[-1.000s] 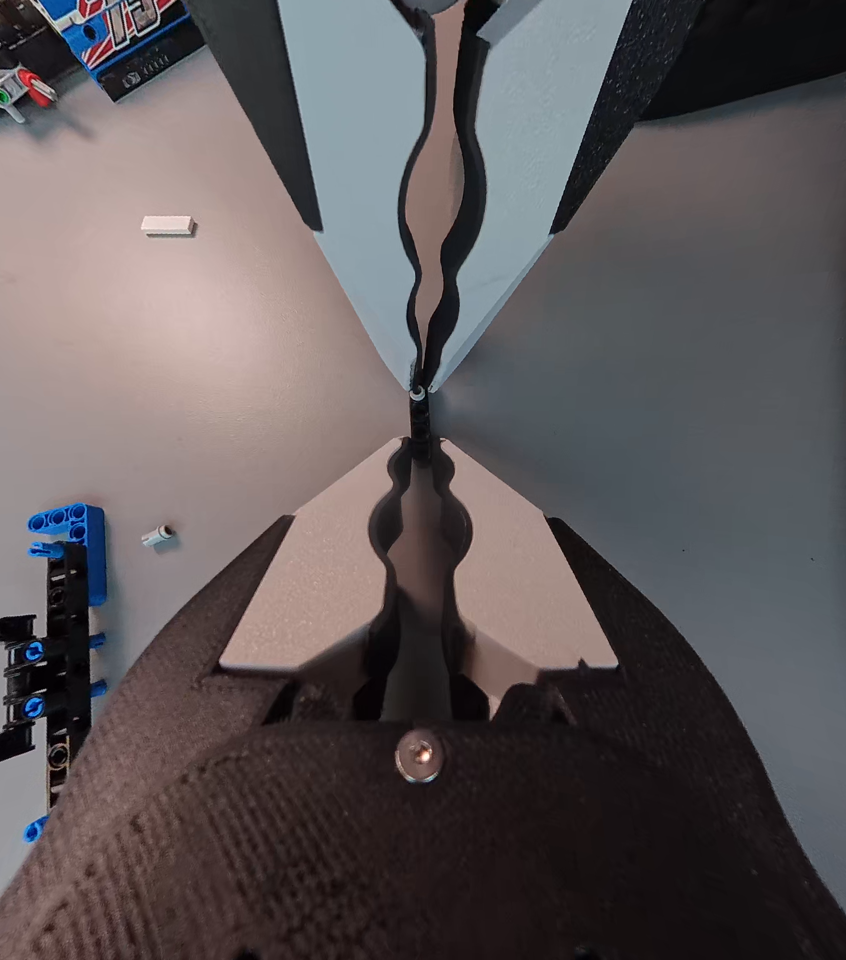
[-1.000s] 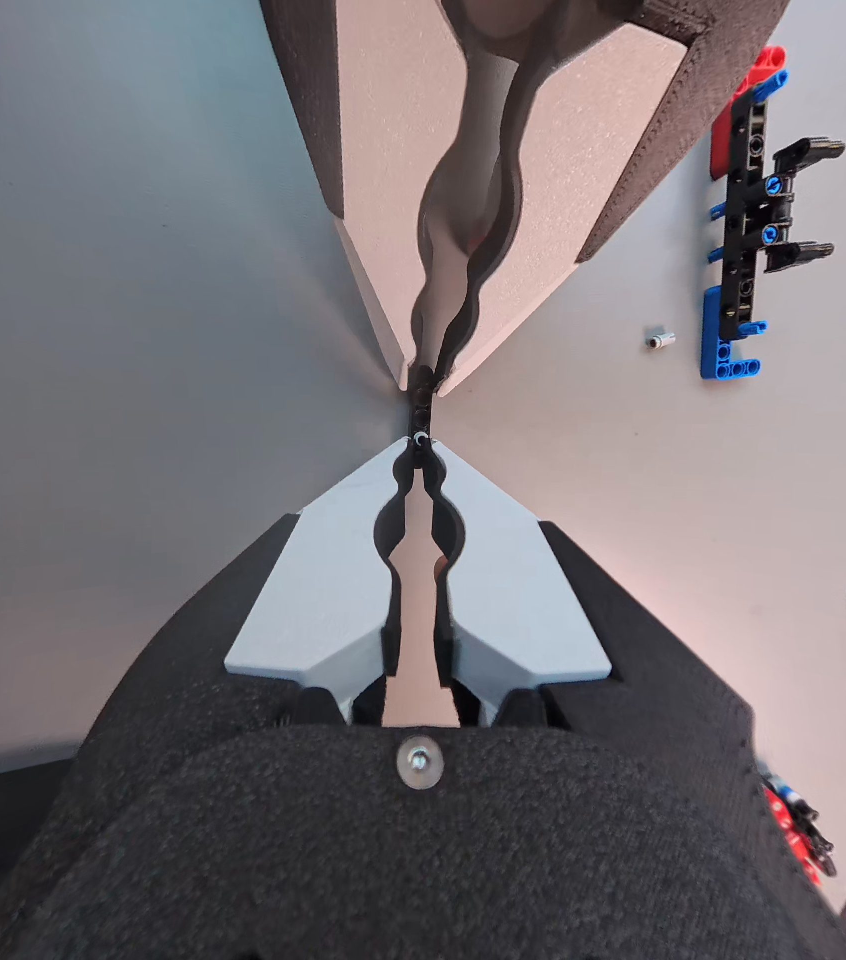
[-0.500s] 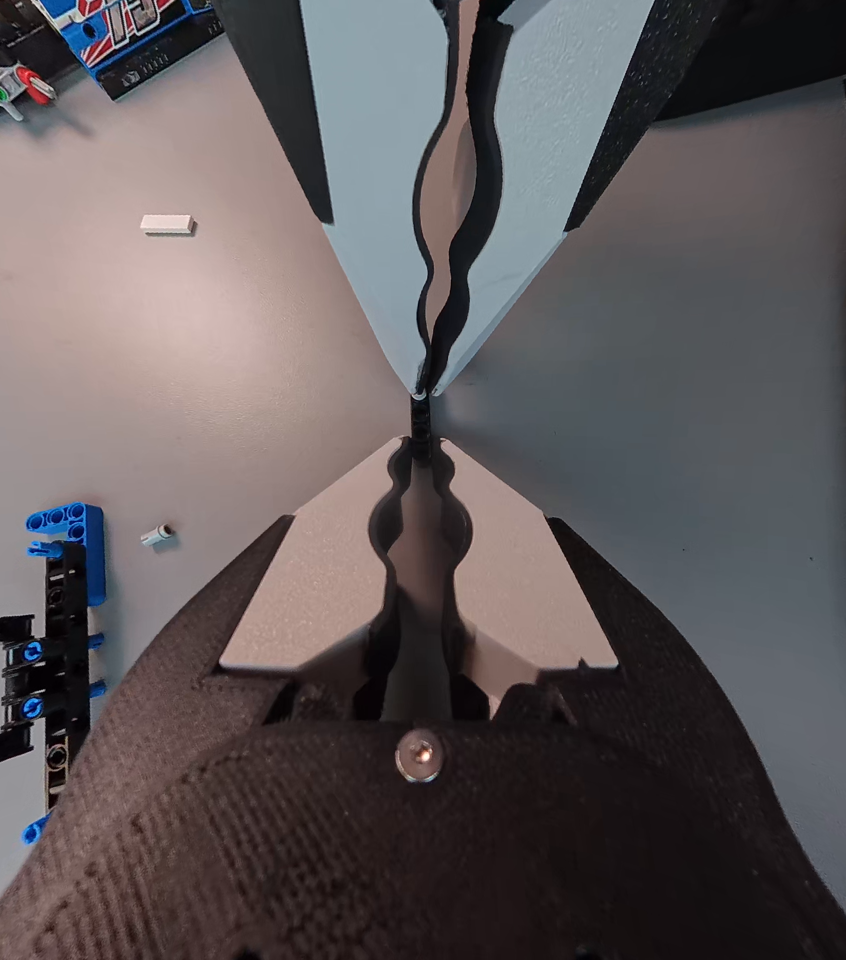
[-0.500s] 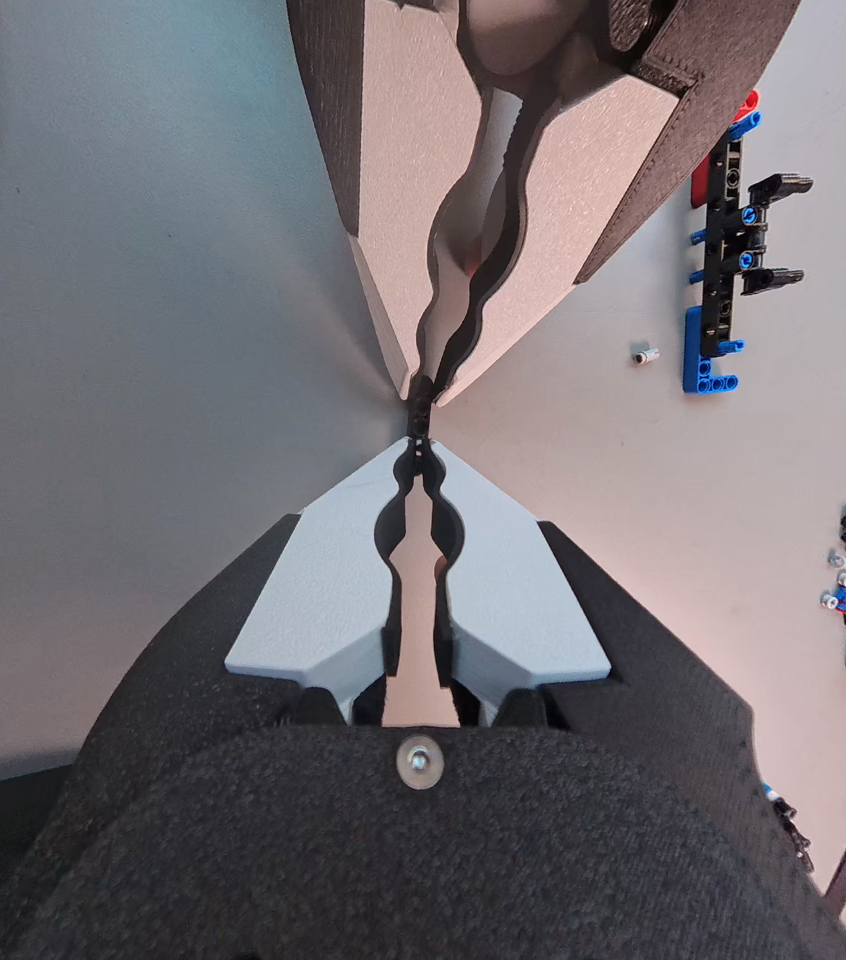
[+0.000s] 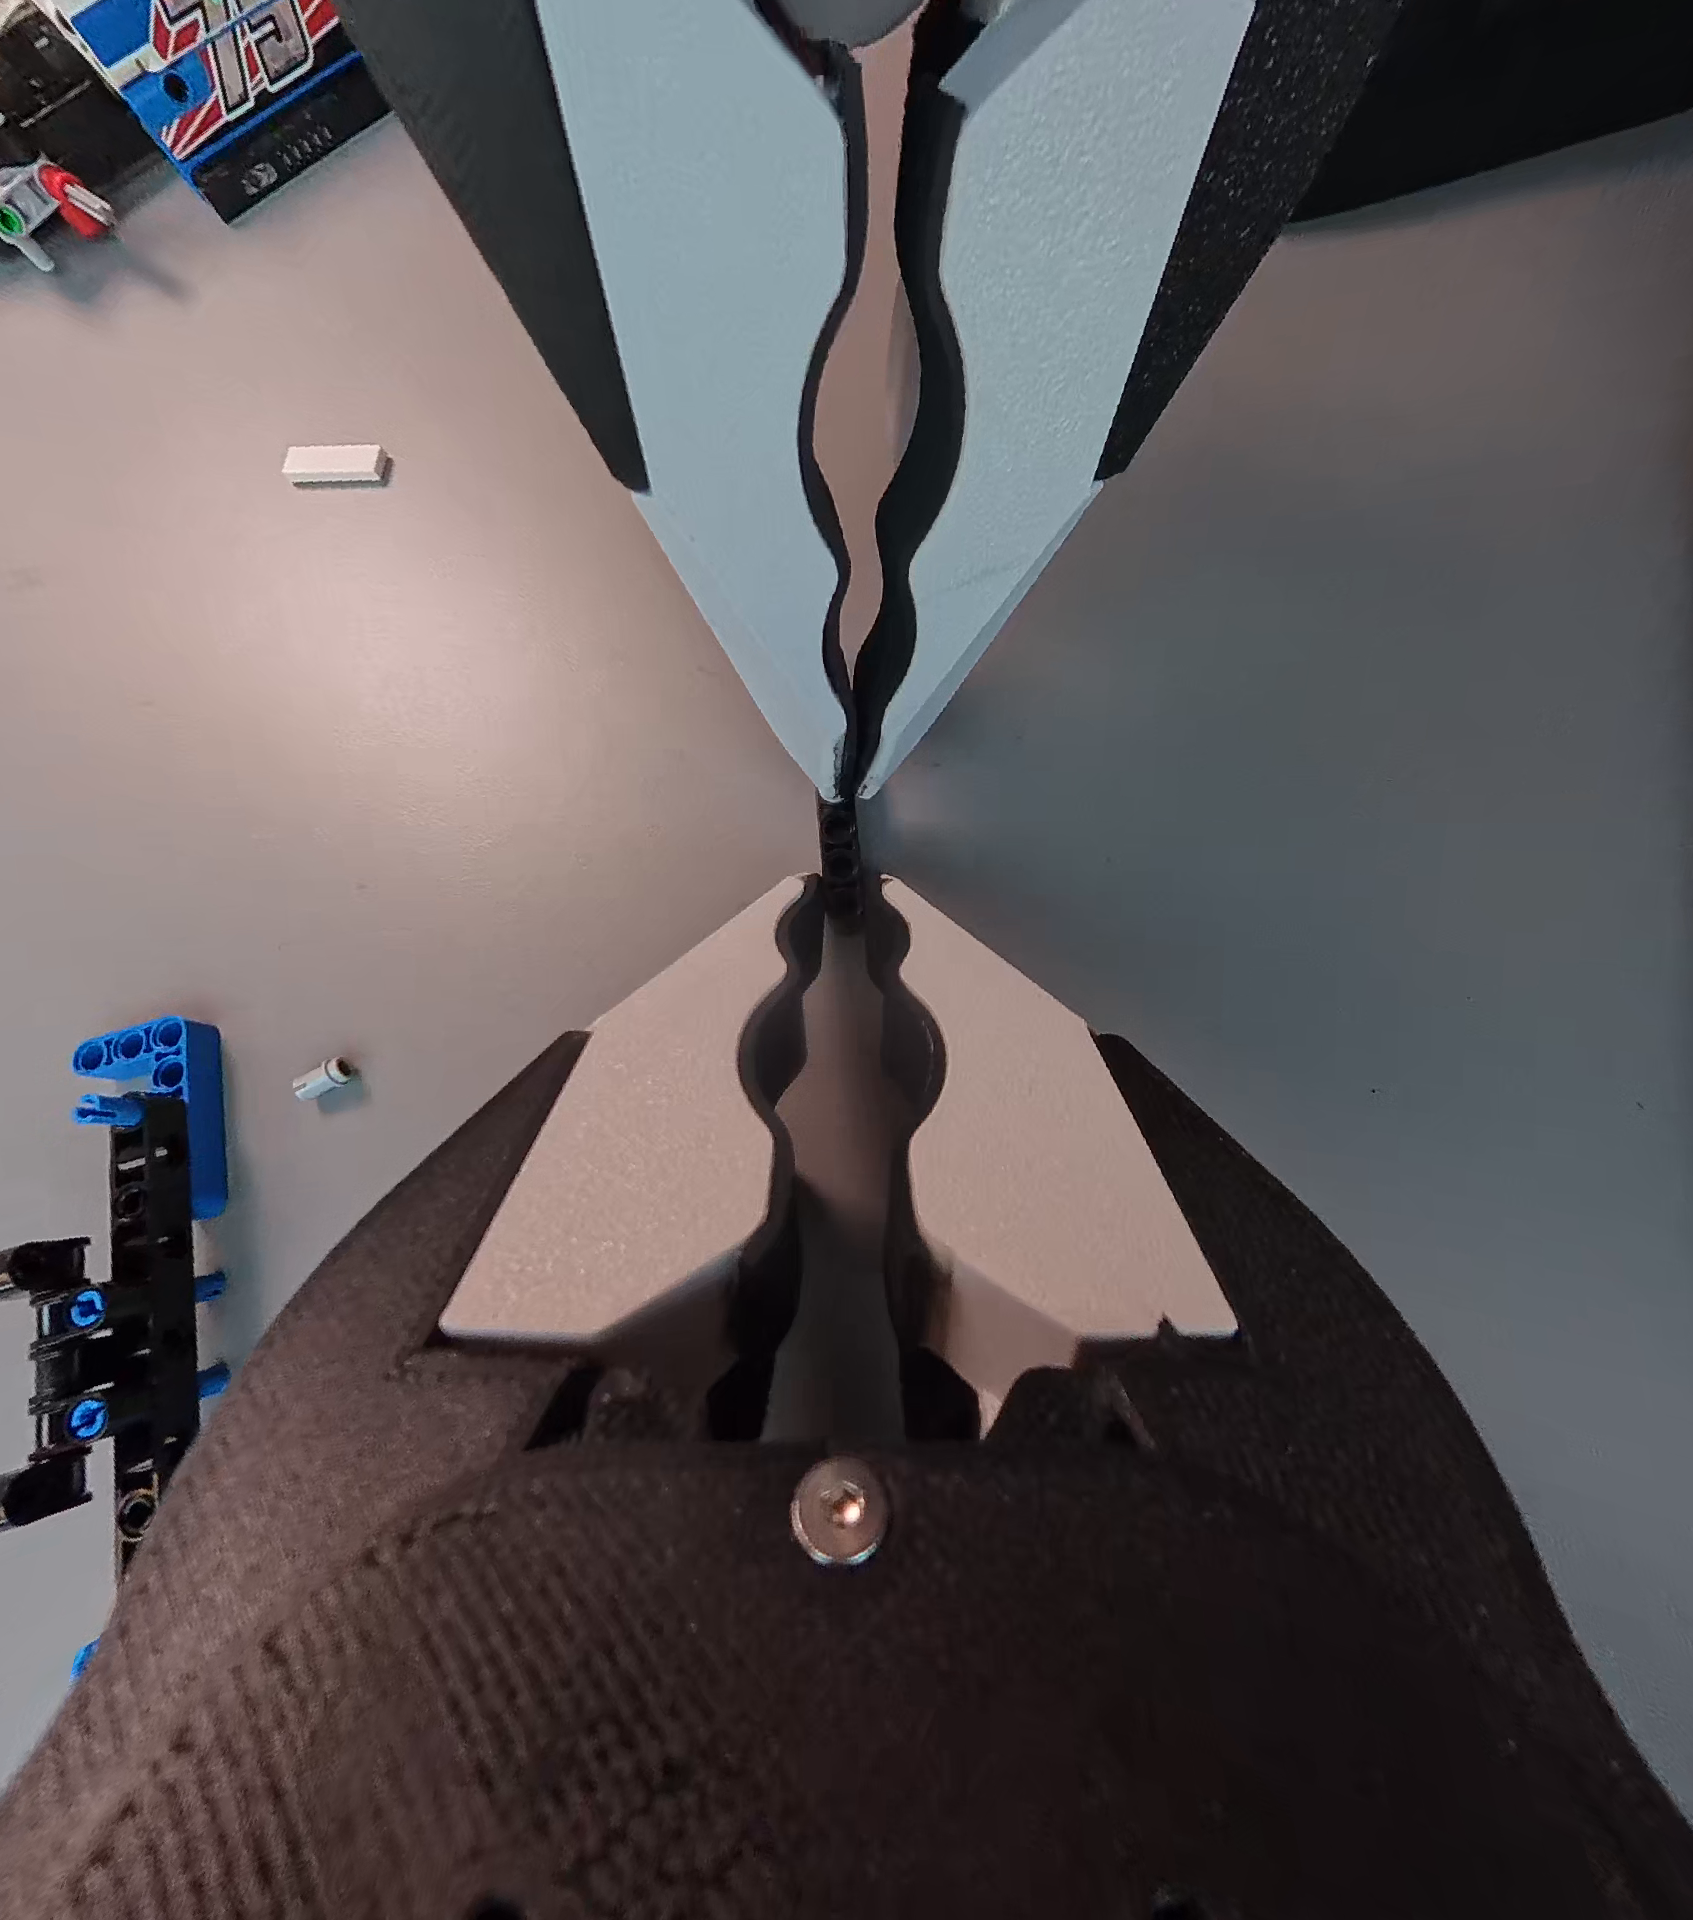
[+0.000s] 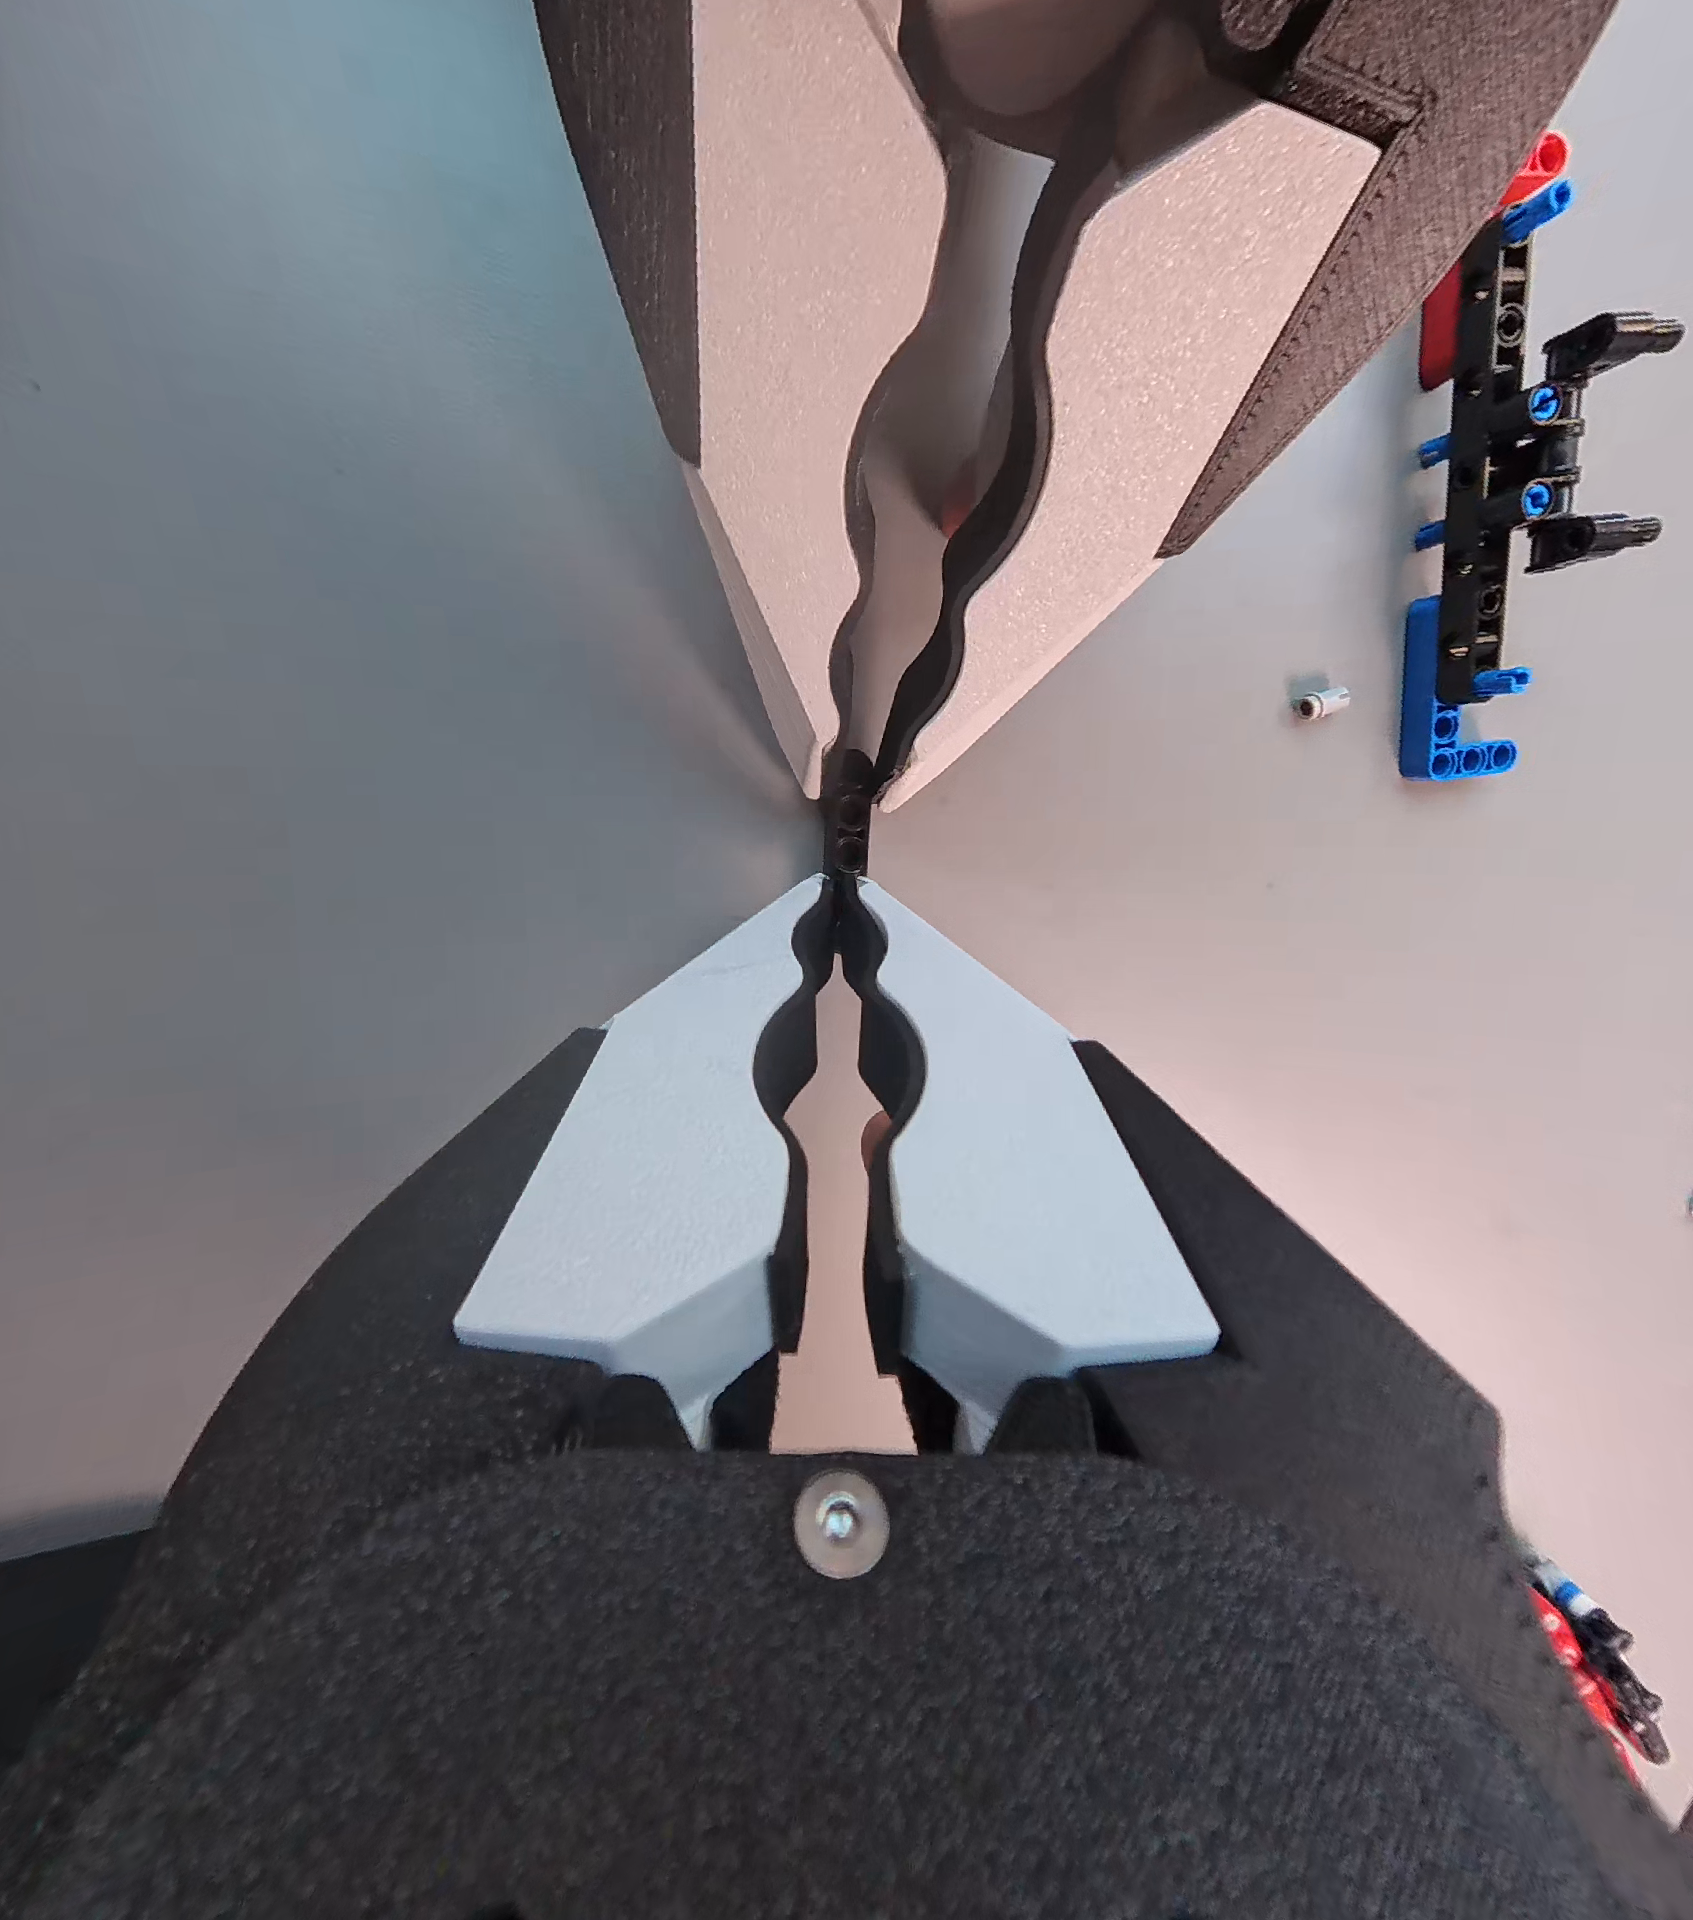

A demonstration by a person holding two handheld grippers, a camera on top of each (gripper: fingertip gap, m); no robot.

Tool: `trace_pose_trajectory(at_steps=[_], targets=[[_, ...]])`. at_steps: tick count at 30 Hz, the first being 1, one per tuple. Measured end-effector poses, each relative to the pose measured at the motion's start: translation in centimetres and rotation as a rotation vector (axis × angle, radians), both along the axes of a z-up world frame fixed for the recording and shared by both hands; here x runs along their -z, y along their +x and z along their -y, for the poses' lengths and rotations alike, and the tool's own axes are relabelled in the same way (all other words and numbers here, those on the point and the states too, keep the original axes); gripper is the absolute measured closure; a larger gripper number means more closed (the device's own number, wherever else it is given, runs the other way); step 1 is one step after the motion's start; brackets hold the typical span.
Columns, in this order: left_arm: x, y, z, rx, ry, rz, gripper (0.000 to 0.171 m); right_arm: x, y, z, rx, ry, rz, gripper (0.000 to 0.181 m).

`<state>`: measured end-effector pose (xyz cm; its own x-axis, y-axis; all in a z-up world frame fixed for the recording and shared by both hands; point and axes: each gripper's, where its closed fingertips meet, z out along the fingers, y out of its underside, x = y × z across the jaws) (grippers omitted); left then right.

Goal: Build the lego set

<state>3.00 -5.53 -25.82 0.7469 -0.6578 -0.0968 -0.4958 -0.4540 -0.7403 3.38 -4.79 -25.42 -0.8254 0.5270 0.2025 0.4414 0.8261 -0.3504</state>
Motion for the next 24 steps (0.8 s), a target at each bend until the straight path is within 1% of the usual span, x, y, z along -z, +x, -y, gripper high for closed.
trace_pose_trajectory(at_steps=[8, 11, 13, 15, 19, 21, 23, 24], targets=[[0.0, 0.0, 0.0, 0.001, 0.002, -0.007, 0.165, 0.1, 0.0, 0.0, 0.033, -0.055, 0.035, 0.181], [0.0, -0.1, 0.1, 0.0, 0.003, -0.009, 0.165, -0.3, -0.1, 0.2, 0.07, -0.154, -0.004, 0.181], [0.0, -0.1, 0.1, -0.002, 0.0, -0.006, 0.165, -1.0, -0.2, 0.2, 0.109, -0.234, -0.04, 0.169], [0.0, -0.1, 0.1, -0.004, -0.004, 0.002, 0.165, -1.2, -0.2, -0.2, 0.129, -0.251, -0.071, 0.164], [-0.1, -0.2, 0.1, -0.005, -0.014, 0.019, 0.165, 0.0, 0.2, -0.5, 0.146, -0.255, -0.057, 0.158], [-0.3, -0.1, 0.2, -0.002, -0.024, 0.05, 0.163, 0.3, 0.1, -0.4, 0.135, -0.261, -0.047, 0.159], [-0.9, -0.2, 0.6, 0.008, -0.046, 0.101, 0.155, 0.3, -0.1, -0.3, 0.115, -0.255, -0.033, 0.168], [-1.5, -0.7, 0.7, 0.0, -0.042, 0.125, 0.154, 0.4, -0.1, -0.4, 0.101, -0.247, -0.023, 0.173]])
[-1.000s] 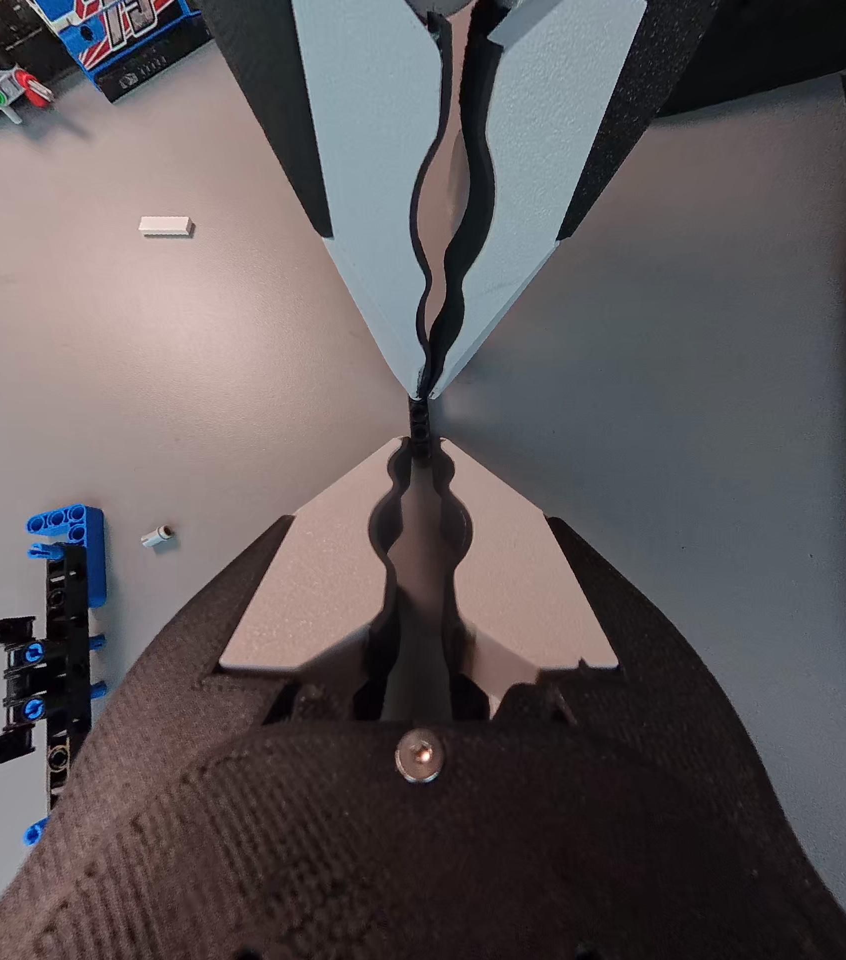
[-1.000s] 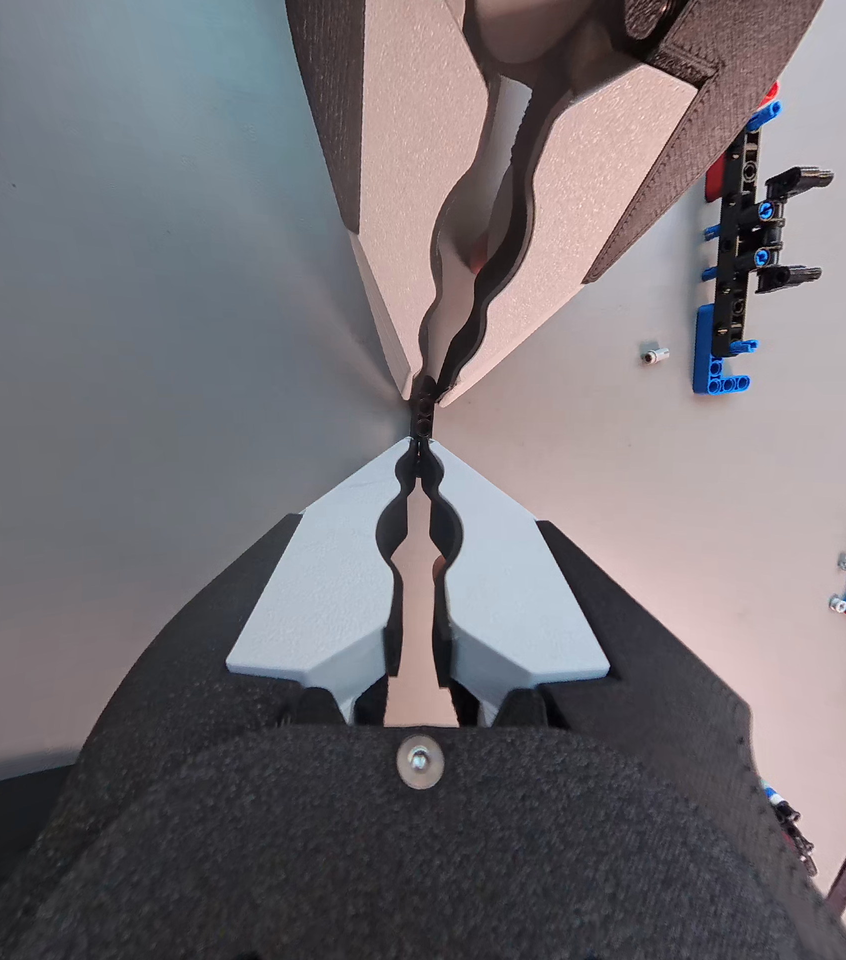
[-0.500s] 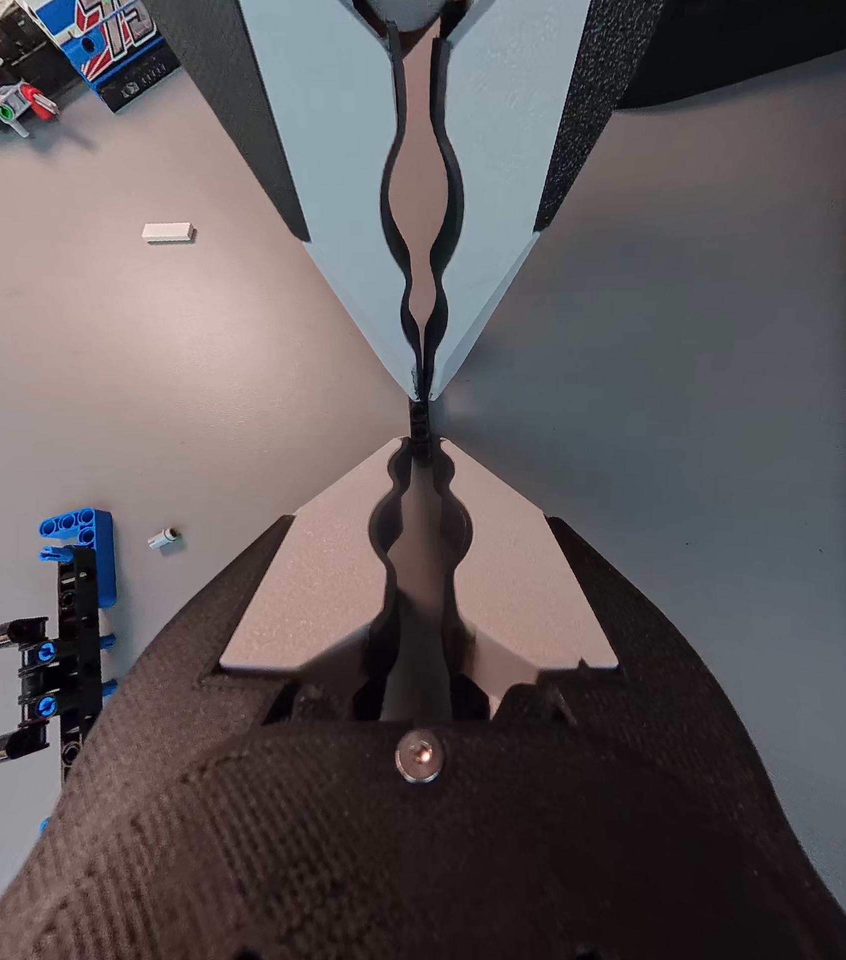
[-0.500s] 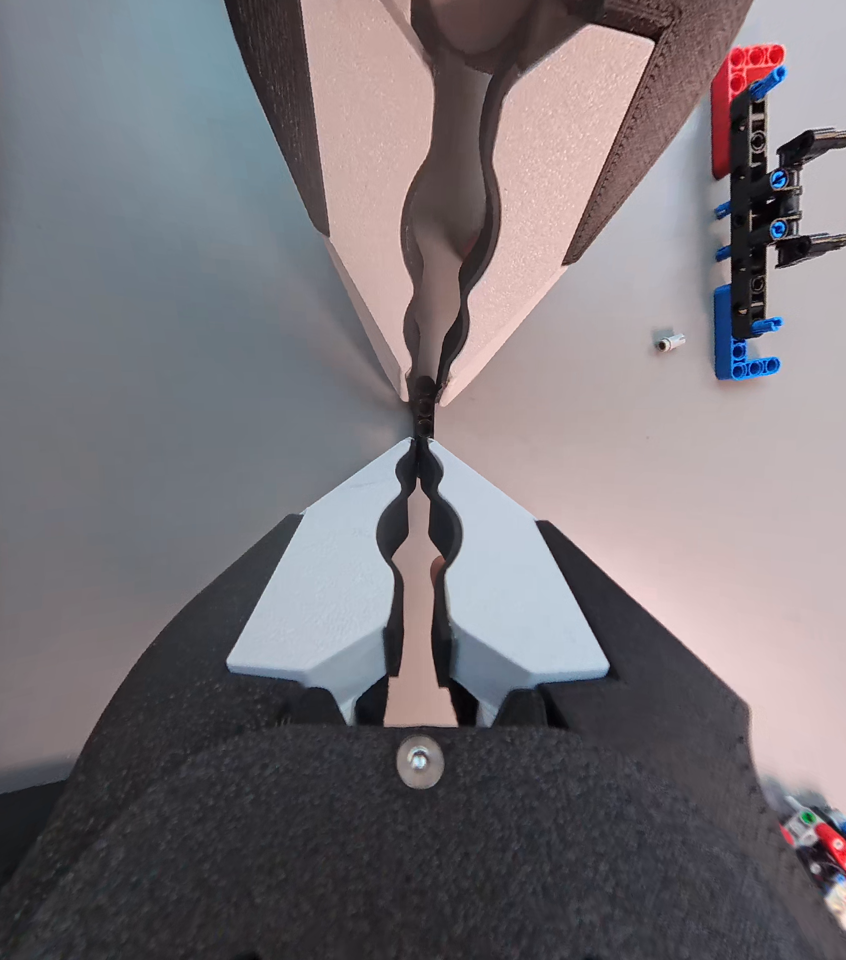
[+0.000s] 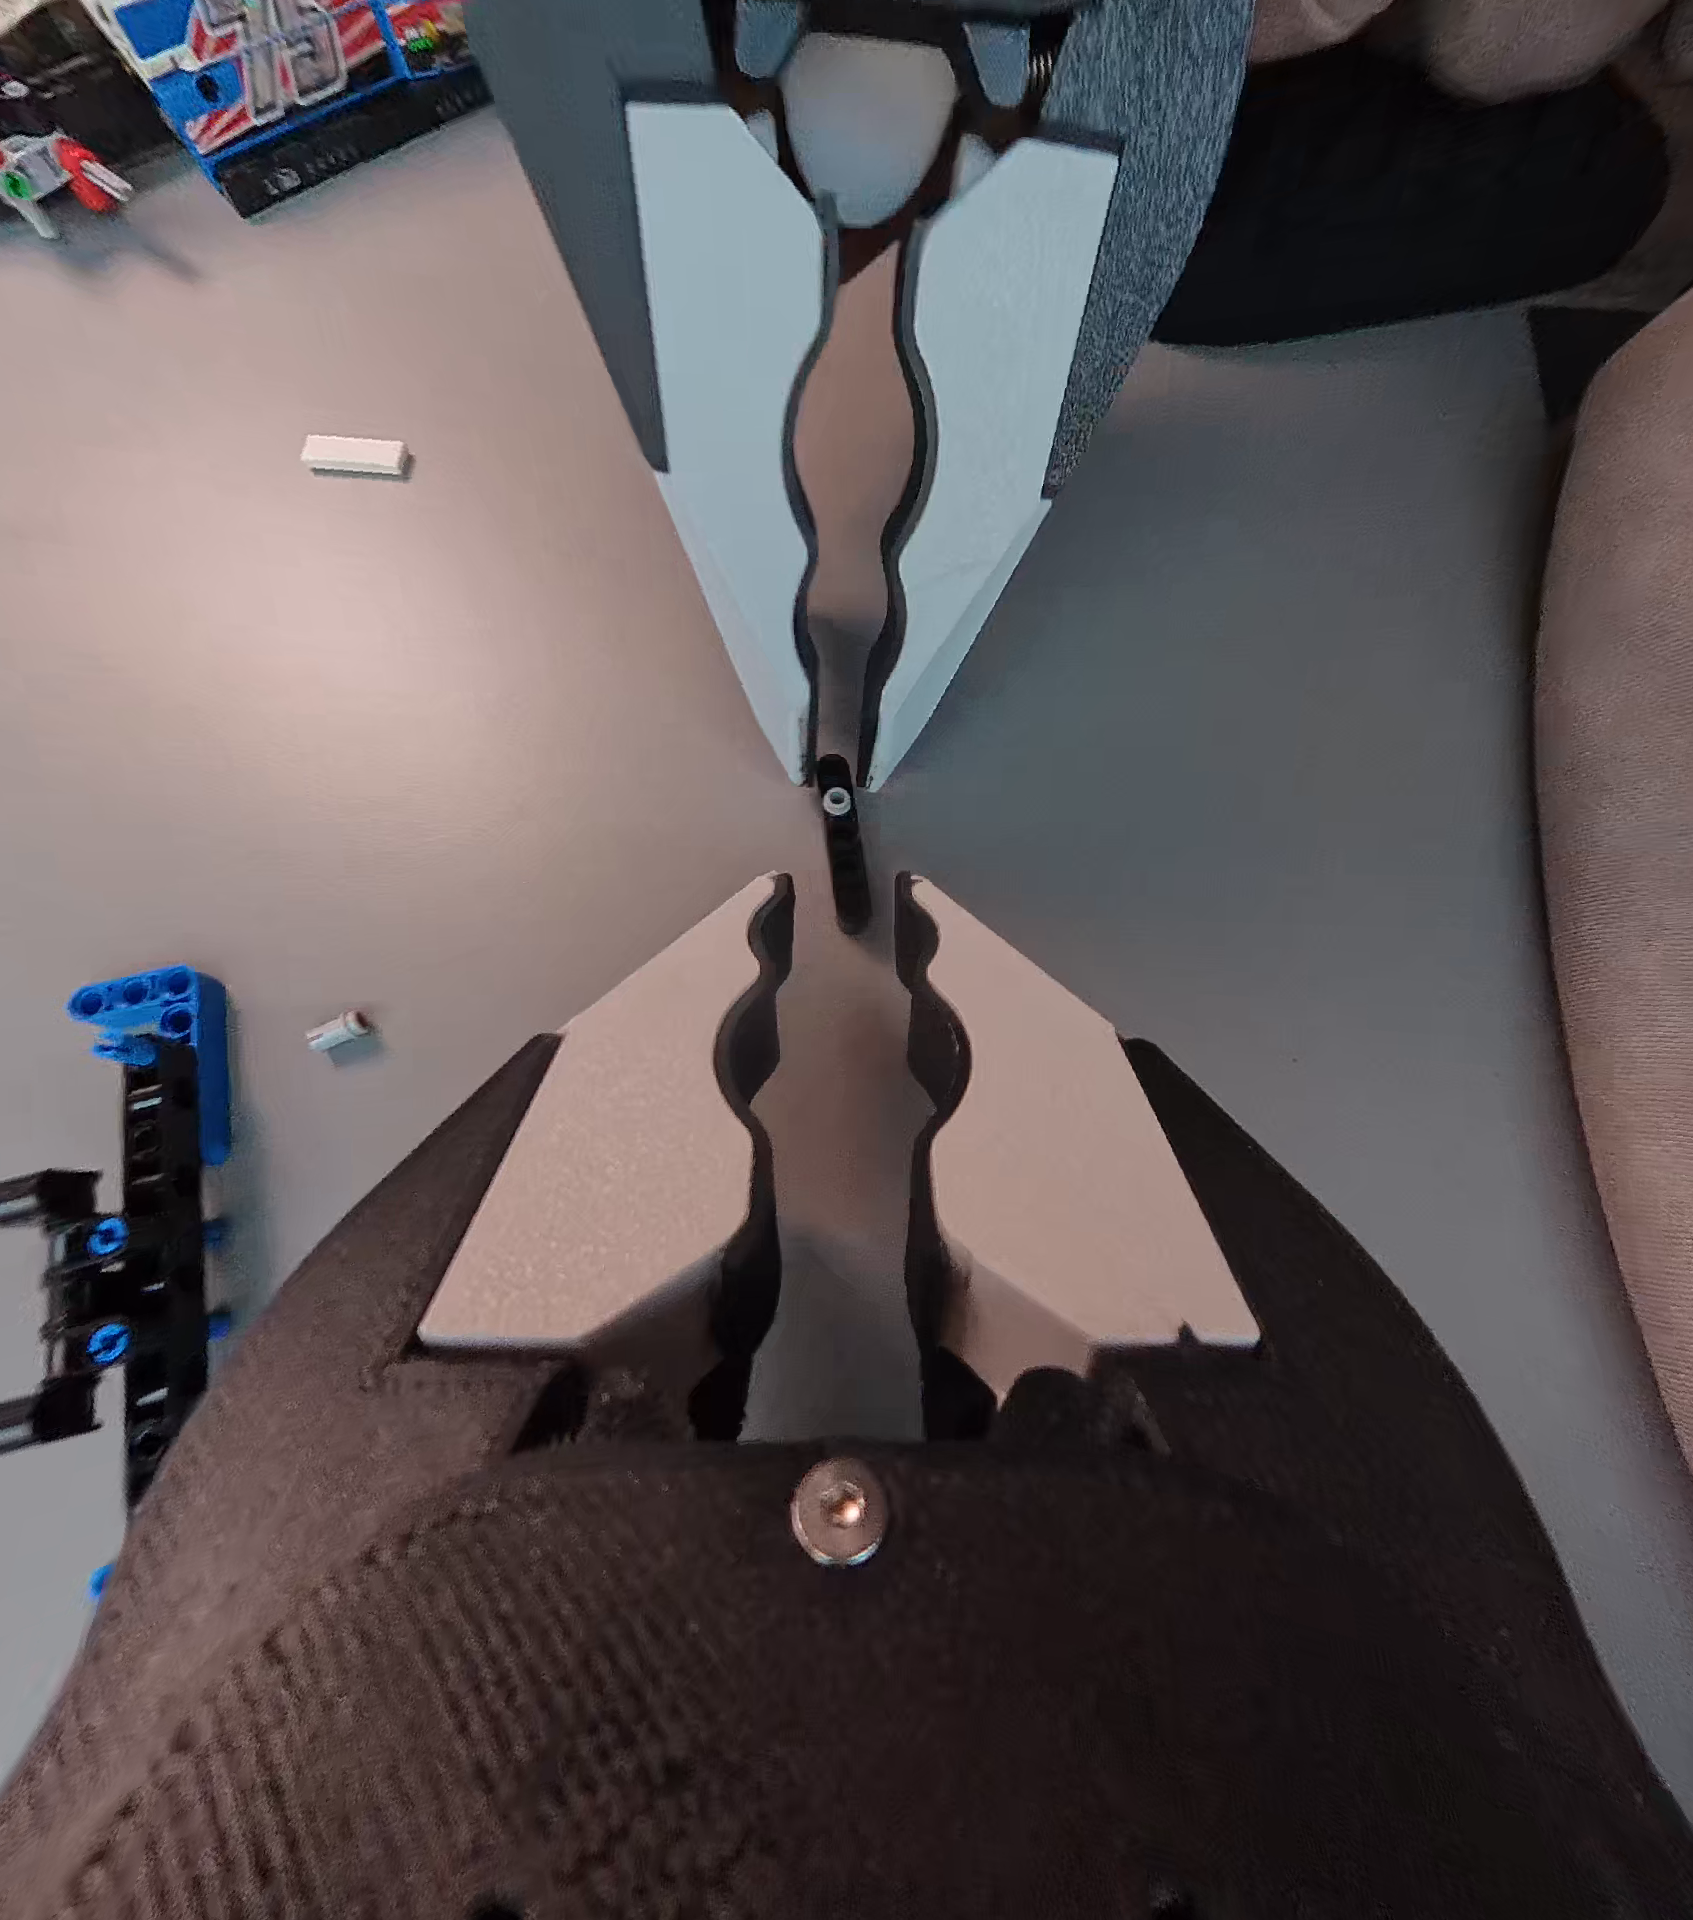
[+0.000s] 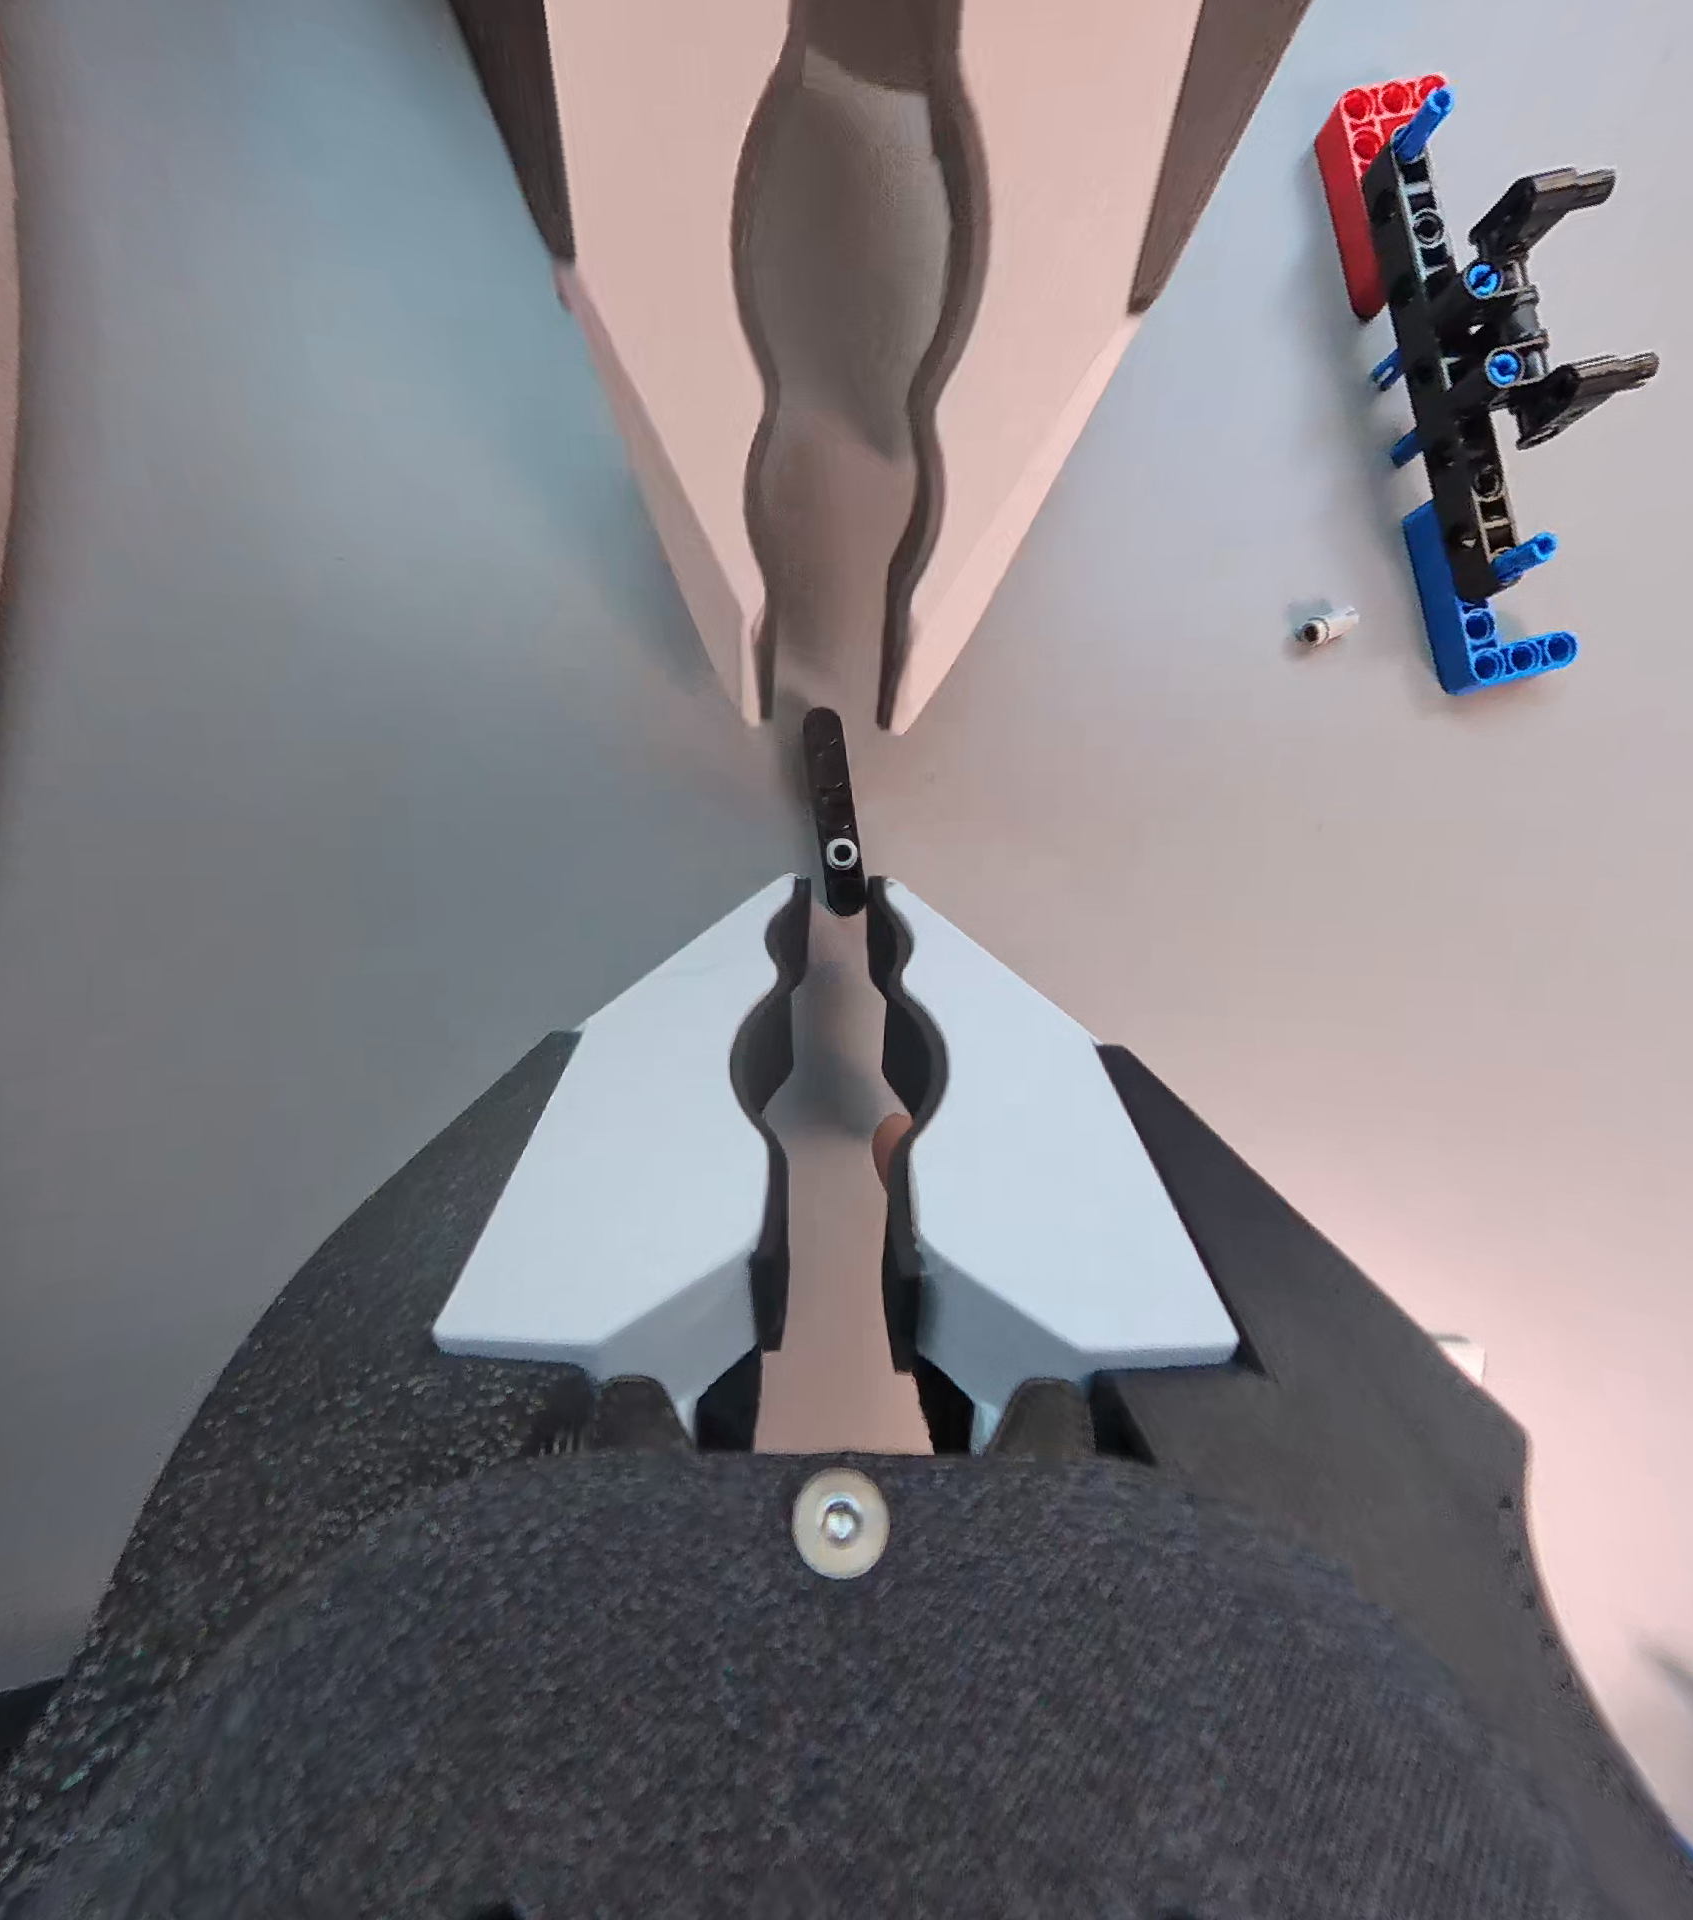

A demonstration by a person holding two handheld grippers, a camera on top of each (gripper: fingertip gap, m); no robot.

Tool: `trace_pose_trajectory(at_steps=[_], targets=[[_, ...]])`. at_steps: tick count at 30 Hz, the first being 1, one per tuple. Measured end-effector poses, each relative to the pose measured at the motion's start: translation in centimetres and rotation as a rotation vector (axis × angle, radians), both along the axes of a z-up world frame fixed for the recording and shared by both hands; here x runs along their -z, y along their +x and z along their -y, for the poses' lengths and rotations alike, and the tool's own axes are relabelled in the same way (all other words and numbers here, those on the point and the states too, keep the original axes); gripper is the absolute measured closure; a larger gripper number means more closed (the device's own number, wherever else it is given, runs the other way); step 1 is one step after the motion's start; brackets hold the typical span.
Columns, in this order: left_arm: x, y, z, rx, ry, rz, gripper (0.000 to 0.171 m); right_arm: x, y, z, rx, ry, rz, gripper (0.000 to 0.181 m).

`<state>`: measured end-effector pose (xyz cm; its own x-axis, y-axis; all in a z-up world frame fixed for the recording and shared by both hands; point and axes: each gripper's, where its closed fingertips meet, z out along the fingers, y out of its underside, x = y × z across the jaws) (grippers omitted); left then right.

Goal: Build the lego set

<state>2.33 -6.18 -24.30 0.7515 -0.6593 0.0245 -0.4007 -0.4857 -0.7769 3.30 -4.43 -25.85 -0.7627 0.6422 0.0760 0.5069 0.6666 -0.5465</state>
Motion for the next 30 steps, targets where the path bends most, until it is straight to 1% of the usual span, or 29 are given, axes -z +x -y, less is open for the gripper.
trace_pose_trajectory(at_steps=[2, 4, 7, 9, 12, 17, 20, 24, 27, 30], targets=[[-1.1, -1.7, 0.2, -0.032, 0.009, 0.022, 0.151, 0.2, 0.0, -0.1, -0.019, 0.011, 0.014, 0.174], [-1.3, -3.8, 0.4, -0.085, 0.002, 0.031, 0.152, 0.2, 0.0, -0.1, -0.029, -0.005, 0.018, 0.175], [0.1, -6.1, 1.0, -0.131, -0.037, -0.012, 0.152, 0.3, -0.1, -0.1, -0.032, -0.034, 0.009, 0.175], [1.0, -6.8, 0.8, -0.155, -0.046, -0.055, 0.153, 0.2, -0.2, -0.2, -0.029, -0.051, -0.005, 0.173], [1.3, -7.4, 0.0, -0.199, -0.028, -0.082, 0.157, -0.1, -0.3, -0.4, -0.013, -0.091, -0.024, 0.172], [0.7, -8.7, -2.4, -0.293, 0.076, -0.122, 0.153, -1.1, -1.7, -1.6, 0.063, -0.178, -0.109, 0.171], [1.2, -8.9, -3.7, -0.317, 0.054, -0.169, 0.148, -1.8, -2.5, -2.5, 0.102, -0.194, -0.155, 0.171], [1.5, -8.9, -4.8, -0.35, 0.045, -0.182, 0.148, -2.4, -2.5, -3.1, 0.128, -0.211, -0.199, 0.172], [1.6, -8.8, -4.8, -0.354, 0.02, -0.169, 0.163, -2.5, -2.2, -3.6, 0.145, -0.228, -0.213, 0.173], [1.6, -8.8, -4.7, -0.353, 0.017, -0.18, 0.163, -2.7, -2.4, -3.8, 0.161, -0.24, -0.238, 0.175]])
